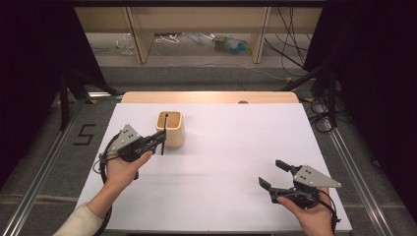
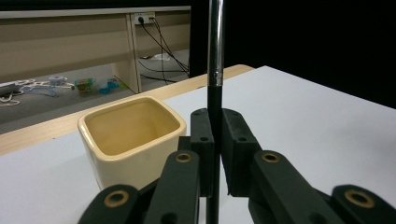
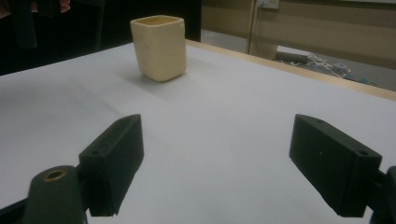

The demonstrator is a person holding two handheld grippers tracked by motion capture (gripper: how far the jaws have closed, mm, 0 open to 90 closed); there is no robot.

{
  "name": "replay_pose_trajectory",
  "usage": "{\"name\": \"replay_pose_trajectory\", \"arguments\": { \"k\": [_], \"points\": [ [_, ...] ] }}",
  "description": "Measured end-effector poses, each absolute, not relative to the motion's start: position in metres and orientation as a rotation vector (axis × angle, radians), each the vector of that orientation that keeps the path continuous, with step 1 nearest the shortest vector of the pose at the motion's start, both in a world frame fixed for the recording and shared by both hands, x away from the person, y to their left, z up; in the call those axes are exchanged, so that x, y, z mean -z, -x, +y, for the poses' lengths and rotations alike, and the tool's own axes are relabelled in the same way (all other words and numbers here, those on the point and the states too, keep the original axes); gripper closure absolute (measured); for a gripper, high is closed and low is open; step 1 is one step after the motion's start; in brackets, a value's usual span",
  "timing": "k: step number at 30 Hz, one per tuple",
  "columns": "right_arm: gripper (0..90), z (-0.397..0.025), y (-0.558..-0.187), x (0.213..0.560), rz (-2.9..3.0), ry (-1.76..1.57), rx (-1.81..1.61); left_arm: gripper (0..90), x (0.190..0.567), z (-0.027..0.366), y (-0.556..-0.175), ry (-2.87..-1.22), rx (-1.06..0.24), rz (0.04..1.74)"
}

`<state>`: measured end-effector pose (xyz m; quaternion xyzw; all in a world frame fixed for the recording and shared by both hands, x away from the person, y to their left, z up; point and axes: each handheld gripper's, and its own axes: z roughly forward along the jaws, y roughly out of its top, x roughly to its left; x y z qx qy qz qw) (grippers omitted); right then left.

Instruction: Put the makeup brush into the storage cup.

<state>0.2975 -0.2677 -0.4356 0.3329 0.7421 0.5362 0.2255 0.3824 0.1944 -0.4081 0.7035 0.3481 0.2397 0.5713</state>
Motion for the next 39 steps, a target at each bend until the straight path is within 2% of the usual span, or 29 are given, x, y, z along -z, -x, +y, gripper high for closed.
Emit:
{"name": "replay_pose_trajectory", "arguments": {
  "k": [39],
  "points": [
    [19.0,-0.267,-0.298,0.436,2.042,-0.916,-1.489,83.7,0.395,0.193,-0.392,-1.586,-0.598,0.819]
  ]
}}
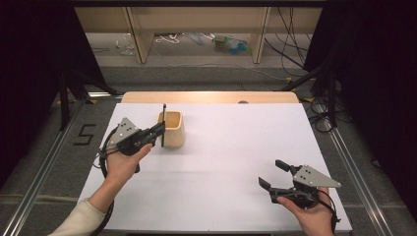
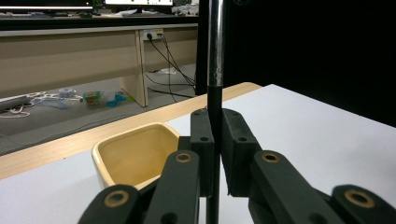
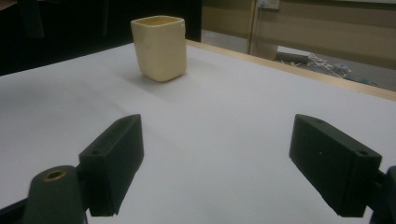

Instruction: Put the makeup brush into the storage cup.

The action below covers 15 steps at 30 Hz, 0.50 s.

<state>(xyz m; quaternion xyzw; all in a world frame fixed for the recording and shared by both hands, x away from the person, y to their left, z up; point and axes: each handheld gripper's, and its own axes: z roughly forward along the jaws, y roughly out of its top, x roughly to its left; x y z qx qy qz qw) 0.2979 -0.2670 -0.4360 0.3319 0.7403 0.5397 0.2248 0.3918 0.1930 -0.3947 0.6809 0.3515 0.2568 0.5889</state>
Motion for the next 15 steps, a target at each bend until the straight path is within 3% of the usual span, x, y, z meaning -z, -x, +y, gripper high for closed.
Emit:
{"name": "replay_pose_trajectory", "arguments": {
  "k": [15],
  "points": [
    [19.0,-0.2668,-0.2988,0.4366,2.040,-0.913,-1.487,83.7,0.3945,0.1916,-0.3967,-1.573,-0.608,0.819]
  ]
}}
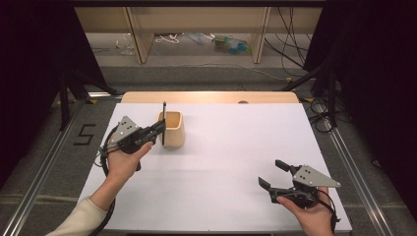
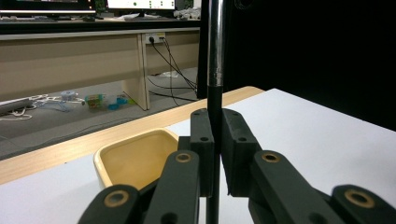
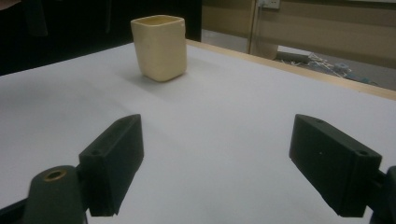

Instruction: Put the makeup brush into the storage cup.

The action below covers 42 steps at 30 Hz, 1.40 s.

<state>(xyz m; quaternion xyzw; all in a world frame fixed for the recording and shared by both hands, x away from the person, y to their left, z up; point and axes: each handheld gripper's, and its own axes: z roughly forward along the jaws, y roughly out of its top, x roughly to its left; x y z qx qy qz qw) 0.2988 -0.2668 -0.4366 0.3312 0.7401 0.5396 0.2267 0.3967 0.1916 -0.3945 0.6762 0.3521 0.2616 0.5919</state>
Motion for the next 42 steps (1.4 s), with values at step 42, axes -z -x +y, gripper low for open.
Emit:
{"name": "replay_pose_trajectory", "arguments": {
  "k": [42],
  "points": [
    [19.0,-0.267,-0.299,0.437,2.043,-0.921,-1.503,83.7,0.388,0.186,-0.413,-1.537,-0.620,0.825]
  ]
}}
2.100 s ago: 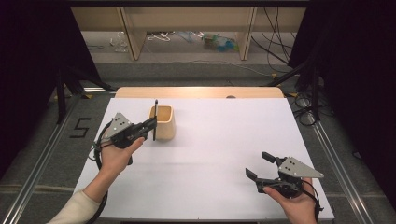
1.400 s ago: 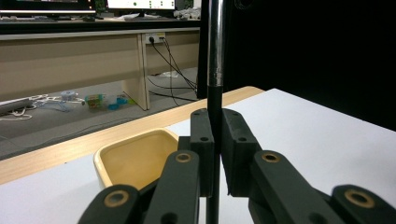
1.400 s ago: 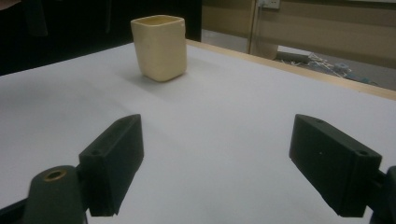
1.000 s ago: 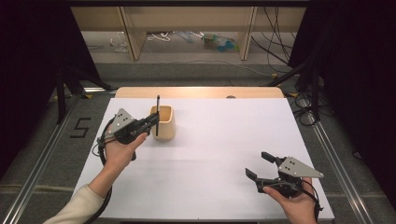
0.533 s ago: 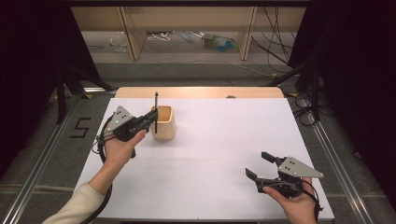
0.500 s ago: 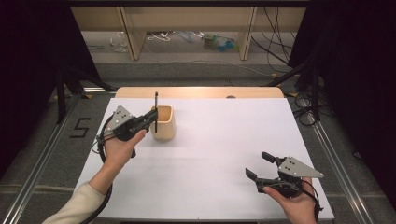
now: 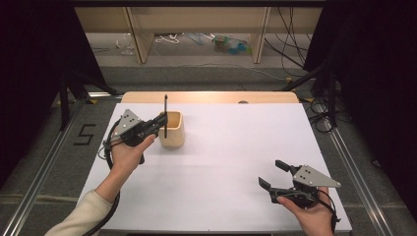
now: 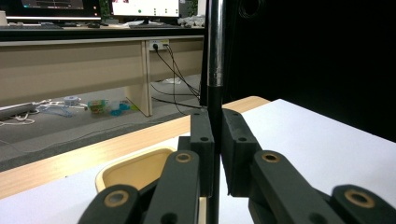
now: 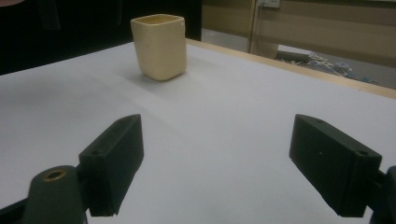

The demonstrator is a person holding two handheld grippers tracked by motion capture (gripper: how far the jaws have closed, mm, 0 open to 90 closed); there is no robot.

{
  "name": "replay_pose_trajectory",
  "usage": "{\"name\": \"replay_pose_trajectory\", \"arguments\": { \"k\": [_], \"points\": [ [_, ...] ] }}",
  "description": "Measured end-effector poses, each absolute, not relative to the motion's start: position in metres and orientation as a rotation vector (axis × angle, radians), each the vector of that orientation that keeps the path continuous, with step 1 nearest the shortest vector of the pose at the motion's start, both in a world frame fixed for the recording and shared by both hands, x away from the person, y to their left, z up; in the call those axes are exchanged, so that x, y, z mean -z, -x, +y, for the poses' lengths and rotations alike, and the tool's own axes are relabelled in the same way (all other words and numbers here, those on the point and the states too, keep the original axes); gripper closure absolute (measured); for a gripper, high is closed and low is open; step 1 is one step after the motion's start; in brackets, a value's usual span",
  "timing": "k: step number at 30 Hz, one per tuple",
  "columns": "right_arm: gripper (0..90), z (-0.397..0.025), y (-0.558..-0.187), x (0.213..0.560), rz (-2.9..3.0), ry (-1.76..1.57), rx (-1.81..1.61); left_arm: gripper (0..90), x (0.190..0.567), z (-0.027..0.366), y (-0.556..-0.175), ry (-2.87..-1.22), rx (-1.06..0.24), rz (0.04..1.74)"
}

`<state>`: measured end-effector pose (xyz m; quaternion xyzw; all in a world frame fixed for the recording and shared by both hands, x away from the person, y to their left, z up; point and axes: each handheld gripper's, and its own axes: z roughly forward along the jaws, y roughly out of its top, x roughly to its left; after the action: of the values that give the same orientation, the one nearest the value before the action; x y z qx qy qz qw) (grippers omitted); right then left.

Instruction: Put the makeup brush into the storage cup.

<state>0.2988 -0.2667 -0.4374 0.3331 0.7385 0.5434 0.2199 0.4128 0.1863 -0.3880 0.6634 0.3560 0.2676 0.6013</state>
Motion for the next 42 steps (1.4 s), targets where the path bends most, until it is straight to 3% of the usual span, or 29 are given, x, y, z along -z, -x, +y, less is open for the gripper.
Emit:
{"name": "replay_pose_trajectory", "arguments": {
  "k": [42],
  "points": [
    [19.0,-0.268,-0.299,0.437,2.048,-0.921,-1.481,83.6,0.381,0.180,-0.428,-1.514,-0.629,0.822]
  ]
}}
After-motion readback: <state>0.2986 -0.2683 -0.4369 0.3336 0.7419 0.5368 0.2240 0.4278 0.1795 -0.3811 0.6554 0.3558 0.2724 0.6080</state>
